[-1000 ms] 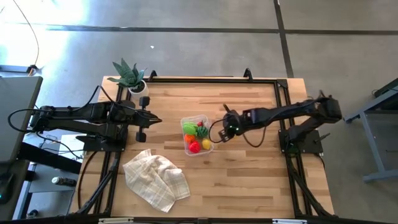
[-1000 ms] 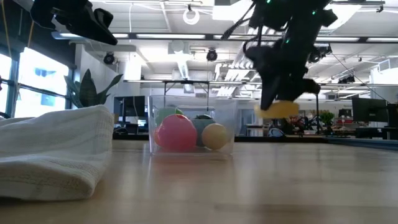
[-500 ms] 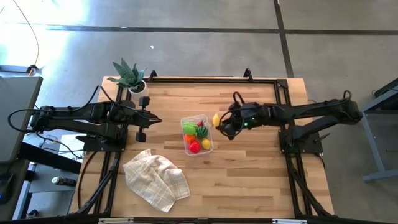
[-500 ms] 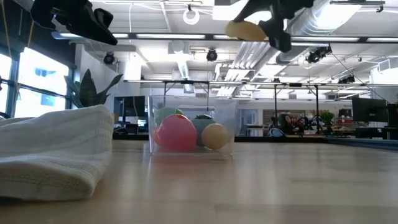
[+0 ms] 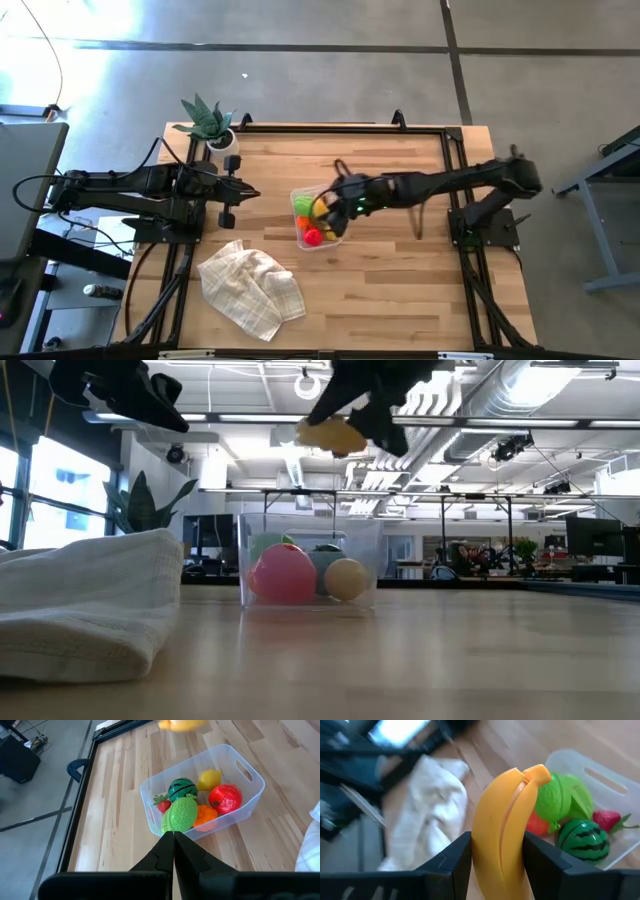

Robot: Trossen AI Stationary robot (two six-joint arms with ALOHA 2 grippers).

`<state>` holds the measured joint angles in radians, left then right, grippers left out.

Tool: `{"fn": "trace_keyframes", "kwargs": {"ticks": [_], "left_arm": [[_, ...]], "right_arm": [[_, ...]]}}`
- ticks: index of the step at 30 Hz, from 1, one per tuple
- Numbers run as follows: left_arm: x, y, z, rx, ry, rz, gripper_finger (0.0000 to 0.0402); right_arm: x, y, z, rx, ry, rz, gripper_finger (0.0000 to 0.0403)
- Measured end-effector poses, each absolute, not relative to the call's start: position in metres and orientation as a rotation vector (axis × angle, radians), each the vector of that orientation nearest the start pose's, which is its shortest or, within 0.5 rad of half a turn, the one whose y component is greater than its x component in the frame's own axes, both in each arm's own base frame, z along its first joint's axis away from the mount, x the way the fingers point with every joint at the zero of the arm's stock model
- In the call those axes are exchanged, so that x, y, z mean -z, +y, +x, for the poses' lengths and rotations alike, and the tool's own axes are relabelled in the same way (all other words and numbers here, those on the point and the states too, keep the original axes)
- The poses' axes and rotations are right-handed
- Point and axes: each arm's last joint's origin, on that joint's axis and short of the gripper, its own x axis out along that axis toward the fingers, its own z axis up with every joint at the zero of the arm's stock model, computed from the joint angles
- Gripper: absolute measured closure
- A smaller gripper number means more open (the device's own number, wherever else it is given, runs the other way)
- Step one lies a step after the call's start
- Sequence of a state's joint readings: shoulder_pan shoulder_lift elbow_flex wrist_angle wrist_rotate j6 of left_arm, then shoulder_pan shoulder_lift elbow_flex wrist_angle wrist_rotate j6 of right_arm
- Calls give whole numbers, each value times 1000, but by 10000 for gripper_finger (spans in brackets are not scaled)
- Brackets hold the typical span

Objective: Pick and placing Produce into tupperware
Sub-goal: Put the yellow banana into the transparent bin

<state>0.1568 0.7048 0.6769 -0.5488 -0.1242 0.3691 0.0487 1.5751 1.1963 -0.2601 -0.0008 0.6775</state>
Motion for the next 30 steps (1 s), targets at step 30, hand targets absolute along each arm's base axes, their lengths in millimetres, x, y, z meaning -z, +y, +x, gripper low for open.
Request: {"fn": "trace_keyframes", "kwargs": {"ticks": [30], "left_arm": [[-275,26,144,-163,622,347,399]], "right_arm": [[-203,35,409,328,1000,463,255]]}}
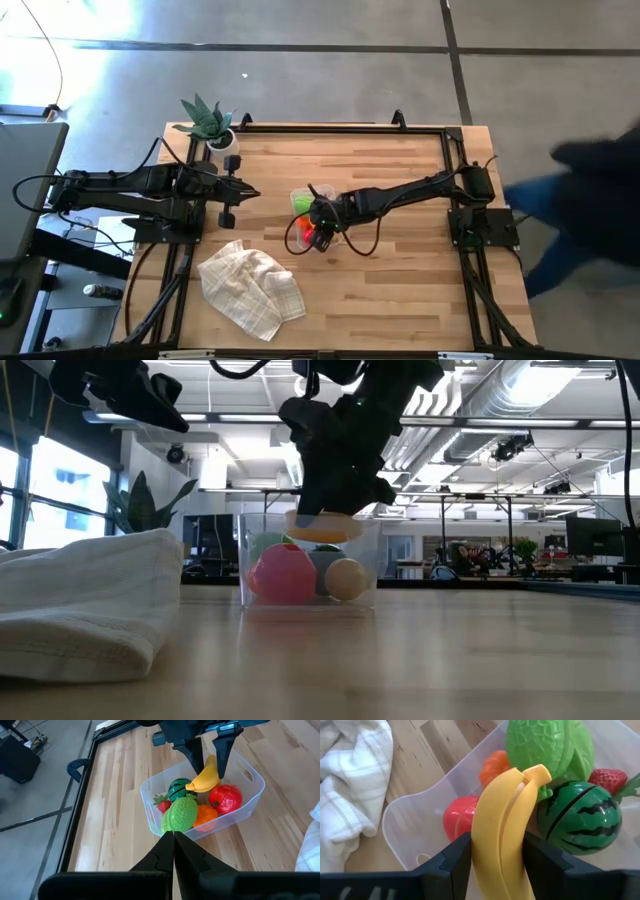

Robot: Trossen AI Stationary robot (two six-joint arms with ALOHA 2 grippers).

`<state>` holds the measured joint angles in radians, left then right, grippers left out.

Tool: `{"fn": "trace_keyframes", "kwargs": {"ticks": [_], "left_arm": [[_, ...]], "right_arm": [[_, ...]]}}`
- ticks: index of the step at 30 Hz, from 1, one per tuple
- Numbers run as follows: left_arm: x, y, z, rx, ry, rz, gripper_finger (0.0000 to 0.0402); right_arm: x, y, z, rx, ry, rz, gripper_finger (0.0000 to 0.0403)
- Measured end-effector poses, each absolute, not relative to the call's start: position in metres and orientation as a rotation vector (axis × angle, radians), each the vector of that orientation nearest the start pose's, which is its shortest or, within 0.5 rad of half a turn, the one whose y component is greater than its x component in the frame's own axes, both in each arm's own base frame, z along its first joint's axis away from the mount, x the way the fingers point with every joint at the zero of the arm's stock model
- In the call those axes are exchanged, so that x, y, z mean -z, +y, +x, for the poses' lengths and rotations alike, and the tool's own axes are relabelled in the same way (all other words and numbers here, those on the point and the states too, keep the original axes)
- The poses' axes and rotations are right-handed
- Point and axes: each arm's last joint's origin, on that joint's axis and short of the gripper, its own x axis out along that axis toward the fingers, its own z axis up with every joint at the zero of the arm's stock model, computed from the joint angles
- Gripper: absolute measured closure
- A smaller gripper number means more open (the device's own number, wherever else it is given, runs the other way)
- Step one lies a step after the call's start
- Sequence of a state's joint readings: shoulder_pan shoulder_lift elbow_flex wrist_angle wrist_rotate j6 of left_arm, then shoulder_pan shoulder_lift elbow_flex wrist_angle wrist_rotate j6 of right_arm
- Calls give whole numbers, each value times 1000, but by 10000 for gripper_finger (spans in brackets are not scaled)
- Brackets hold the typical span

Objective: Pick and placing Produce into tupperware
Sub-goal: Put the yellow banana into the transparent bin, then return to Home Position

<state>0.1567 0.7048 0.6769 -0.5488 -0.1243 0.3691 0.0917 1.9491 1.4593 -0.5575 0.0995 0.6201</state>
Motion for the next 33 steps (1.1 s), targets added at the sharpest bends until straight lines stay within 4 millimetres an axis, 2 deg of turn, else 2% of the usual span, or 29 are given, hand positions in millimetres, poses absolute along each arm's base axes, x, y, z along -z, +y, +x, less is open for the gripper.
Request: {"fn": "trace_keyframes", "kwargs": {"ticks": [5,10,33], "left_arm": [[-275,26,144,-163,622,347,399],[-275,26,144,-163,622,347,399],[-275,26,144,-163,622,347,399]], "right_arm": [[-199,35,410,322,1011,452,240],[-185,35,412,330,1050,438,229],[-187,35,414,330,1027,437,228]]}}
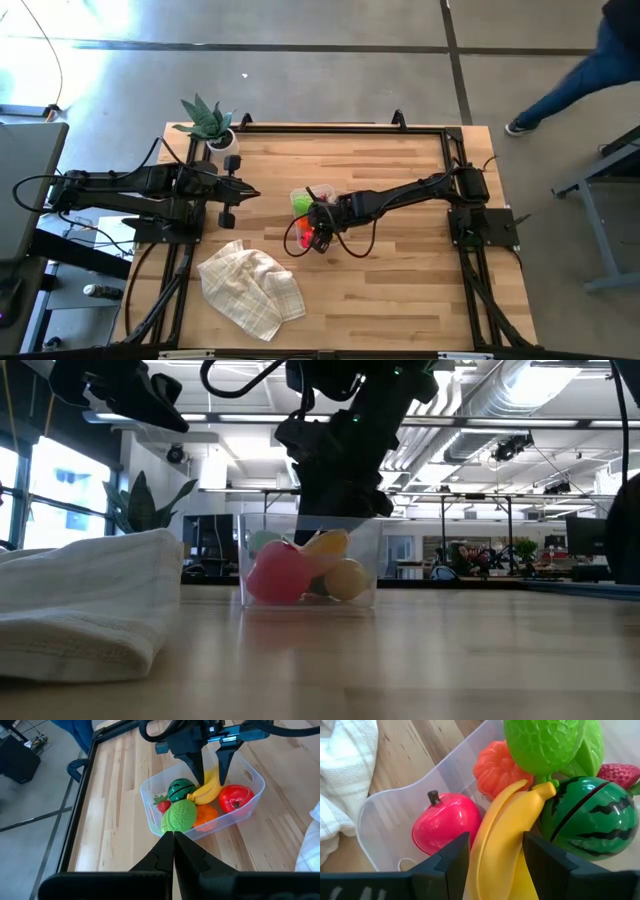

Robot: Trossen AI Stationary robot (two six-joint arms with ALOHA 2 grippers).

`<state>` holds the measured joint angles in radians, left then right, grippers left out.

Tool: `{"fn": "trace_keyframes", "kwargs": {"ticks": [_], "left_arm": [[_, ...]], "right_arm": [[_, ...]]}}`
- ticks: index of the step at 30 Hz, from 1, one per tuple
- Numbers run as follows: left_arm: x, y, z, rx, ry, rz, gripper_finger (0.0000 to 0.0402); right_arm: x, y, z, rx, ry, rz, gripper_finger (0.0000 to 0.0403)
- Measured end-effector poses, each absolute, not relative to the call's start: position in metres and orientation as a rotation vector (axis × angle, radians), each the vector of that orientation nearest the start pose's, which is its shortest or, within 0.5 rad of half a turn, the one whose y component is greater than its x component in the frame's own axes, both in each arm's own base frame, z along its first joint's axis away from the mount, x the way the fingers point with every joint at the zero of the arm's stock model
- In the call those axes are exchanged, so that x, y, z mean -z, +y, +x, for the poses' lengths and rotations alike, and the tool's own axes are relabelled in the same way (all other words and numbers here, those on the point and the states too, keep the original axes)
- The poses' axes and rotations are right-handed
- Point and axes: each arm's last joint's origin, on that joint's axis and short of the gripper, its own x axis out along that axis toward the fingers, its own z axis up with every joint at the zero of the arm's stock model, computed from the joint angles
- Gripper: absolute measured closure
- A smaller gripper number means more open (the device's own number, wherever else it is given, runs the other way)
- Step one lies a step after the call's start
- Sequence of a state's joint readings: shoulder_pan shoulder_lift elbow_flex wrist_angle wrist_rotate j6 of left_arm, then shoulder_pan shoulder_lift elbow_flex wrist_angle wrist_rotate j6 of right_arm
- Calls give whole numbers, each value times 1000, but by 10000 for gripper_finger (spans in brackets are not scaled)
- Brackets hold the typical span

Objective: Pick and placing Produce into tupperware
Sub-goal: Return to Home Position

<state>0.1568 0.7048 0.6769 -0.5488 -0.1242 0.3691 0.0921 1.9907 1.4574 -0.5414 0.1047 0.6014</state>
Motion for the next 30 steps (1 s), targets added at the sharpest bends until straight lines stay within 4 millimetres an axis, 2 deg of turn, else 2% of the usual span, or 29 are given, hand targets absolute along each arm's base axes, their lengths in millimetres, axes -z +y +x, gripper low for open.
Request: {"fn": "trace_keyframes", "kwargs": {"ticks": [6,13,21,25,30], "left_arm": [[-275,26,144,-163,622,347,399],[-275,26,144,-163,622,347,399],[-275,26,144,-163,622,347,399],[-275,26,144,-163,622,347,399],[-275,26,144,-164,621,347,399]], "right_arm": [[-187,36,413,305,1036,453,228],[-205,36,407,295,1017,459,228],[-213,35,400,306,1035,452,228],[-228,32,394,295,1011,440,229],[-261,29,379,267,947,408,239]]}}
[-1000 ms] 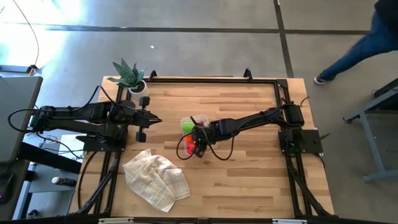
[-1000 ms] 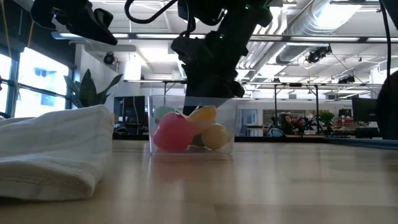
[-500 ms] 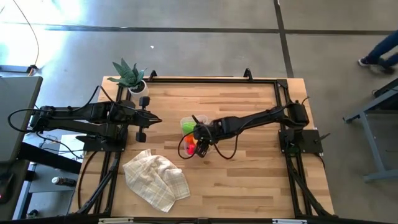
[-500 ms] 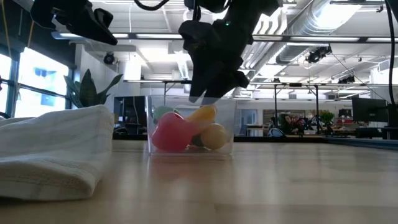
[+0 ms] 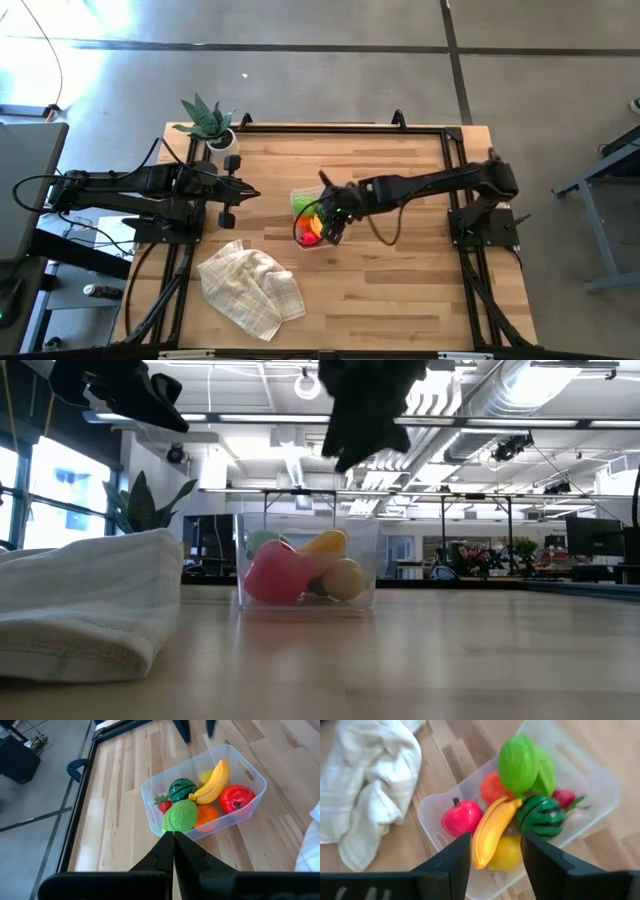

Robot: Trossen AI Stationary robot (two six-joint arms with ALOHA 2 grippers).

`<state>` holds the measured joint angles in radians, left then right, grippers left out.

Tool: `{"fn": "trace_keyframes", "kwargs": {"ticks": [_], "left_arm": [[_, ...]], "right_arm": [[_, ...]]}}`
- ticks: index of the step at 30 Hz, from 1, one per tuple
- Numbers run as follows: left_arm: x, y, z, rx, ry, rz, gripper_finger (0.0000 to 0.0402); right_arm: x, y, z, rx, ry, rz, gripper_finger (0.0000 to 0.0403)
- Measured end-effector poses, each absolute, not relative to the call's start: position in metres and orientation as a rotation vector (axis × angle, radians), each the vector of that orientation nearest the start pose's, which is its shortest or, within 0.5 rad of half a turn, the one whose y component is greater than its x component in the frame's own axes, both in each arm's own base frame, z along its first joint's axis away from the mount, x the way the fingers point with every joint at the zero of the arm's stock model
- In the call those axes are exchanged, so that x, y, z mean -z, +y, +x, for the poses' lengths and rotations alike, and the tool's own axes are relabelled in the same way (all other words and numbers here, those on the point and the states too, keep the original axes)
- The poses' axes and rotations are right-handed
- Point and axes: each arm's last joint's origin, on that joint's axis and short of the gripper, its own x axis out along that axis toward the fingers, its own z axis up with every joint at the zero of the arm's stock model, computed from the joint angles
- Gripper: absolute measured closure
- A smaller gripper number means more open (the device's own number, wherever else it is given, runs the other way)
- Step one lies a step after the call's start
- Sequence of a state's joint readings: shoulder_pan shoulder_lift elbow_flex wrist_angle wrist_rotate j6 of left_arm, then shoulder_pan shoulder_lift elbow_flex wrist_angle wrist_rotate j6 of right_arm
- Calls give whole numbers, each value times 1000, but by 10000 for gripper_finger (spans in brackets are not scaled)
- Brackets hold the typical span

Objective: Pick and placing Produce into tupperware
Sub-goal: Return to Home Position

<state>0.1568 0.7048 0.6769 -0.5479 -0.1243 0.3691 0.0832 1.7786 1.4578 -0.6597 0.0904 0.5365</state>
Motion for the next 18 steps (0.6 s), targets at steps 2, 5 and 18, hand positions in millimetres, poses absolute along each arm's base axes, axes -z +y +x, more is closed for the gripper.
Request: {"fn": "trace_keyframes", "kwargs": {"ticks": [2,5,18], "left_arm": [[-275,26,144,-163,621,347,399],[-275,26,144,-163,621,347,399],[-275,26,144,-163,622,347,399]], "right_arm": [[-275,28,370,267,923,387,248],[-294,31,354,269,908,360,263],[-350,56,286,232,870,164,321]]}}
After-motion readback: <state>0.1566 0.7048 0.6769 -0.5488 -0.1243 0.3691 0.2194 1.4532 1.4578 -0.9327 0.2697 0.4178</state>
